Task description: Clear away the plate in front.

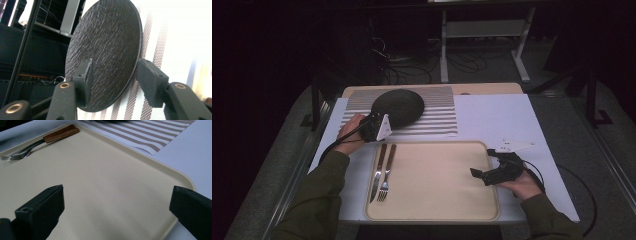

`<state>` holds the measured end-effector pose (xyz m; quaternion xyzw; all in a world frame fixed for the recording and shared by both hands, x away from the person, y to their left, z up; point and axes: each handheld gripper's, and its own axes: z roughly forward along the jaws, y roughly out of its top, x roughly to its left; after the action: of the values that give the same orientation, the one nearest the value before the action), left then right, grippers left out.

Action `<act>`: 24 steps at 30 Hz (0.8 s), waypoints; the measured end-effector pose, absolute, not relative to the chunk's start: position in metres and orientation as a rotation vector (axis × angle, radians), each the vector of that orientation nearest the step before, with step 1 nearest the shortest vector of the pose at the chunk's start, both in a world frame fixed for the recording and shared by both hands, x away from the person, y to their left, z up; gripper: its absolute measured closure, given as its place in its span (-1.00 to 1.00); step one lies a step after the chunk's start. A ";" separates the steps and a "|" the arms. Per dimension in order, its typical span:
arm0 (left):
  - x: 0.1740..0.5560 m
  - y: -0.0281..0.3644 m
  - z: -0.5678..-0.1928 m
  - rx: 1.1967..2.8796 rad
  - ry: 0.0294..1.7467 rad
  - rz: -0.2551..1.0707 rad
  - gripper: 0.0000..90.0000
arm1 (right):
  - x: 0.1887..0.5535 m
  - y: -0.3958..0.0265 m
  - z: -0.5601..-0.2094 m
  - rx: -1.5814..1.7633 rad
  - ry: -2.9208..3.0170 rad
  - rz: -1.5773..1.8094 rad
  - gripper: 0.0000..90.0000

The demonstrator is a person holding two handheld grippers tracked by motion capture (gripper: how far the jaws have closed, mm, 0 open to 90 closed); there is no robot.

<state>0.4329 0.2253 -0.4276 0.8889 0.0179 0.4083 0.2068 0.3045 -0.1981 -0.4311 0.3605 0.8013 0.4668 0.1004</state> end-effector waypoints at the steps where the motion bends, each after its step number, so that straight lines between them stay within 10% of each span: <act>1: 0.433 0.225 -0.428 2.486 0.038 1.142 0.12 | 0.304 -0.198 -0.431 1.066 2.368 1.380 -1.00; 24: 0.430 0.222 -0.444 2.566 -0.095 1.197 0.48 | 0.305 -0.198 -0.431 1.068 2.368 1.381 -1.00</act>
<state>0.4296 0.2217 -0.4440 0.8949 -0.0332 0.4176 0.1538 0.3046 -0.1981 -0.4312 0.3611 0.8010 0.4670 0.0998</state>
